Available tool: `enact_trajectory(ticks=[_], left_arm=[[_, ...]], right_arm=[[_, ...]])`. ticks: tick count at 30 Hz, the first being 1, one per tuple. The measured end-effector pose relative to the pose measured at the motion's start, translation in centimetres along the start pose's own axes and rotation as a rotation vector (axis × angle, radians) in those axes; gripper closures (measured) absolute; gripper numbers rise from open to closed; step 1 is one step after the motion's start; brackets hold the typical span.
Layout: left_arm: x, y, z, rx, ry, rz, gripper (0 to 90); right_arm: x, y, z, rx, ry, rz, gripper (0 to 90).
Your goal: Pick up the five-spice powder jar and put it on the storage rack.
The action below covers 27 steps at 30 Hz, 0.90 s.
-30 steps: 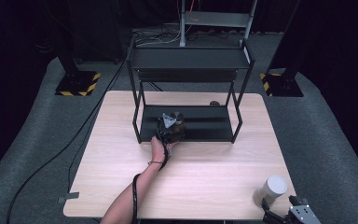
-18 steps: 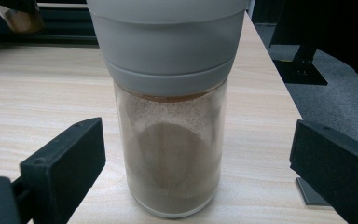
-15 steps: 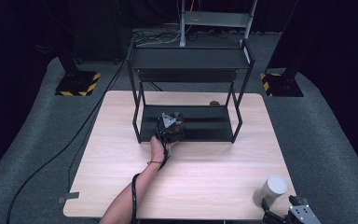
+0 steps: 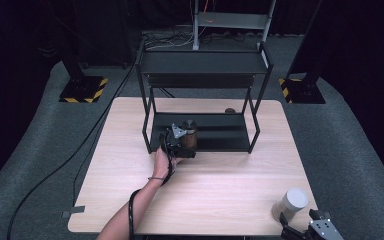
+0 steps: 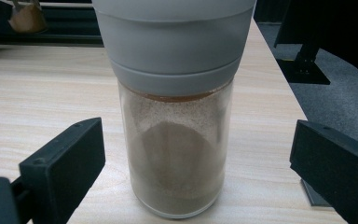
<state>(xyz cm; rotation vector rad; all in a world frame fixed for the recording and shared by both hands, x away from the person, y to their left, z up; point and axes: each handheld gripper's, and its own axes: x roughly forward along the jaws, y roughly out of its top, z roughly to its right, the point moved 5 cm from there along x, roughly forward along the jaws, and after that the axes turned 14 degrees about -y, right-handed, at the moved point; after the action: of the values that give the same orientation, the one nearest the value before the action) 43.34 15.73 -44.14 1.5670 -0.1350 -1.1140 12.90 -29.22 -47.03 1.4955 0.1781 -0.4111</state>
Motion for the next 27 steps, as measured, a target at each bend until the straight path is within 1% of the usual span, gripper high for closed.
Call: enact_trajectory(ticks=[1, 2, 3, 4, 5, 7, 8, 9, 11, 13, 14, 15, 16, 17, 18, 19, 20, 21, 22, 23, 24, 25, 26, 27], left_arm=[[0.0, 0.0, 0.0, 0.000, 0.000, 0.000, 0.0], [-1.0, -0.4, 0.4, 0.018, -0.004, -0.016, 0.0], [-1.0, -0.4, 0.4, 0.018, -0.004, -0.016, 0.0], [-1.9, -1.0, 0.8, 0.040, -0.011, -0.037, 0.0], [-1.9, -1.0, 0.8, 0.040, -0.011, -0.037, 0.0], [-2.9, -1.8, 1.2, 0.057, -0.020, -0.057, 0.0], [-3.6, -2.9, 1.8, 0.075, -0.023, -0.083, 0.0], [-3.6, -2.9, 1.8, 0.075, -0.023, -0.083, 0.0], [-4.4, -4.0, 2.2, 0.088, -0.025, -0.105, 0.0], [-5.2, -5.1, 2.5, 0.082, -0.032, -0.112, 0.0], [-6.0, -6.0, 2.6, 0.075, -0.041, -0.127, 0.0], [-6.0, -6.0, 2.6, 0.075, -0.041, -0.127, 0.0], [-6.8, -6.8, 2.9, 0.072, -0.046, -0.138, 0.0], [-6.8, -6.8, 2.9, 0.072, -0.046, -0.138, 0.0], [-7.8, -7.7, 3.1, 0.055, -0.052, -0.137, 0.0], [-7.8, -7.7, 3.1, 0.055, -0.052, -0.137, 0.0], [-8.2, -8.1, 3.1, 0.045, -0.061, -0.138, 0.0], [-8.6, -8.5, 3.3, 0.039, -0.059, -0.137, 0.0], [-9.4, -9.4, 3.7, 0.033, -0.054, -0.132, 0.0], [-9.4, -9.4, 3.7, 0.033, -0.054, -0.132, 0.0], [-10.1, -10.1, 3.9, 0.023, -0.048, -0.129, 0.0], [-10.1, -10.1, 3.9, 0.023, -0.048, -0.129, 0.0], [-10.7, -10.6, 3.5, -0.005, -0.058, -0.130, 0.0], [-10.7, -10.6, 3.5, -0.005, -0.058, -0.130, 0.0]], right_arm=[[0.0, 0.0, 0.0, 0.000, 0.000, 0.000, 2.2], [0.0, 0.0, 0.0, -0.002, 0.001, 0.001, 2.2], [0.0, 0.0, 0.0, -0.002, 0.001, 0.001, 2.2], [0.0, 0.0, 0.0, 0.000, 0.002, 0.002, 2.2], [0.0, 0.0, 0.0, 0.000, 0.002, 0.002, 2.2], [0.0, 0.0, 0.0, 0.000, 0.002, 0.001, 2.2], [0.0, 0.0, 0.0, 0.002, 0.003, 0.000, 2.2], [0.0, 0.0, 0.0, 0.002, 0.003, 0.000, 2.2], [0.0, 0.1, 0.0, 0.002, 0.004, 0.000, 2.2], [-0.1, 0.1, 0.0, 0.002, 0.003, 0.002, 2.2], [-0.2, 0.2, -0.1, 0.002, 0.003, 0.004, 2.2], [-0.2, 0.2, -0.1, 0.002, 0.003, 0.004, 2.2], [-0.2, 0.2, -0.1, 0.001, 0.001, 0.006, 2.2], [-0.2, 0.2, -0.1, 0.001, 0.001, 0.006, 2.2], [-0.3, 0.2, -0.1, -0.001, -0.001, 0.007, 2.2], [-0.3, 0.2, -0.1, -0.001, -0.001, 0.007, 2.2], [-0.3, 0.2, -0.1, -0.002, -0.002, 0.008, 2.2], [-0.3, 0.2, 0.0, 0.000, -0.003, 0.007, 2.2], [-0.3, 0.2, 0.1, 0.003, -0.005, 0.005, 2.2], [-0.3, 0.2, 0.1, 0.003, -0.005, 0.005, 2.2], [-0.3, 0.2, 0.1, 0.002, -0.006, 0.006, 2.2], [-0.3, 0.2, 0.1, 0.002, -0.006, 0.006, 2.2], [-0.3, 0.1, 0.1, 0.001, -0.007, 0.007, 2.2], [-0.3, 0.1, 0.1, 0.001, -0.007, 0.007, 2.2]])
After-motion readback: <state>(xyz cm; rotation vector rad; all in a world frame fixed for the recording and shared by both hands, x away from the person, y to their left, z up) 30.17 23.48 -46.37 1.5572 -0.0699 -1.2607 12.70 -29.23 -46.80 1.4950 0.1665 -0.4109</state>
